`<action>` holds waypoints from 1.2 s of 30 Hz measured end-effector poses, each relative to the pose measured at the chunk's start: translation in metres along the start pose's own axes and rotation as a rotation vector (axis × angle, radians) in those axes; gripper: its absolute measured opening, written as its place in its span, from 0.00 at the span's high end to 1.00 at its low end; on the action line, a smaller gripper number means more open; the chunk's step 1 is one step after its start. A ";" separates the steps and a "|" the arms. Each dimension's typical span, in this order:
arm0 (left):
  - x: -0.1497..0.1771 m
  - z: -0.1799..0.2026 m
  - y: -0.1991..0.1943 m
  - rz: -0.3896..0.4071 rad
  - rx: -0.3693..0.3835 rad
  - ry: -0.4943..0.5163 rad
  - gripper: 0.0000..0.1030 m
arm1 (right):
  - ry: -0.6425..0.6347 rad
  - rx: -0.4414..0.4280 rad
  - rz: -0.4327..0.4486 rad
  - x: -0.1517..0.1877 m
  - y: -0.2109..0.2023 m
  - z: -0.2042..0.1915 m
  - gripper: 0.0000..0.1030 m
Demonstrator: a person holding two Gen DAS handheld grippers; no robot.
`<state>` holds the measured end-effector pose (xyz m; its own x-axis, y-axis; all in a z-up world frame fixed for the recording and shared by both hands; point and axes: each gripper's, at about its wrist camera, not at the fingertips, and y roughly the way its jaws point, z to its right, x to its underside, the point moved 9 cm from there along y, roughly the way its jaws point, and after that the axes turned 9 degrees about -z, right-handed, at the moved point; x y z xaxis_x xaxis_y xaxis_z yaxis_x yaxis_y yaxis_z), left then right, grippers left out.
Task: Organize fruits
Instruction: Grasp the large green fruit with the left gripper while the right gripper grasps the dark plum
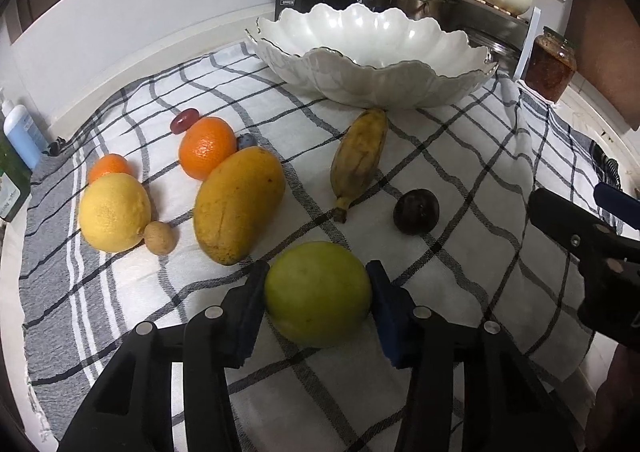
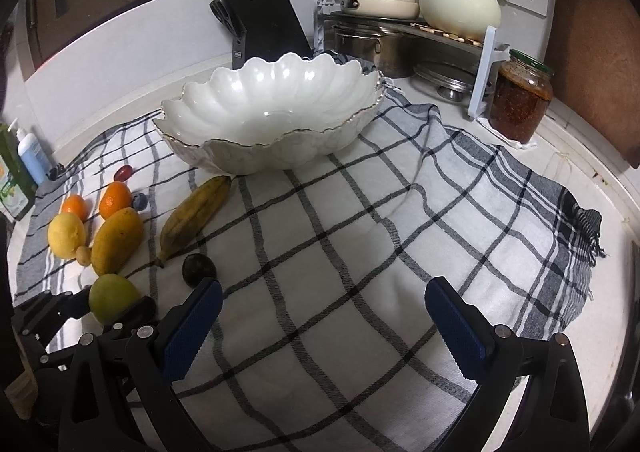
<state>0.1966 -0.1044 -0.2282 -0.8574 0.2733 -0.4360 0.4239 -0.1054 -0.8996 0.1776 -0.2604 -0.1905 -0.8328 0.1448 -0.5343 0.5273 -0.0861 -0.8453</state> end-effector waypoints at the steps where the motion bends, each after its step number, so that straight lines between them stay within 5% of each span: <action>1: 0.000 -0.003 -0.003 0.005 -0.004 -0.005 0.53 | -0.003 -0.007 -0.002 0.000 0.000 -0.003 0.01; 7: 0.002 -0.028 -0.018 0.037 -0.048 -0.045 0.53 | -0.045 -0.034 0.001 -0.005 0.004 -0.025 0.04; 17: 0.015 -0.077 -0.029 0.049 -0.100 -0.139 0.53 | -0.144 -0.085 -0.006 -0.008 0.021 -0.075 0.27; 23: 0.017 -0.084 -0.037 0.064 -0.102 -0.152 0.53 | -0.152 -0.104 -0.044 -0.006 0.035 -0.090 0.46; 36: 0.026 -0.092 -0.037 0.054 -0.092 -0.179 0.53 | -0.171 -0.107 -0.089 0.001 0.052 -0.101 0.64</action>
<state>0.1854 -0.0058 -0.2033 -0.8677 0.0946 -0.4881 0.4881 -0.0250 -0.8725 0.2209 -0.1651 -0.2344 -0.8887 -0.0229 -0.4580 0.4574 0.0264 -0.8889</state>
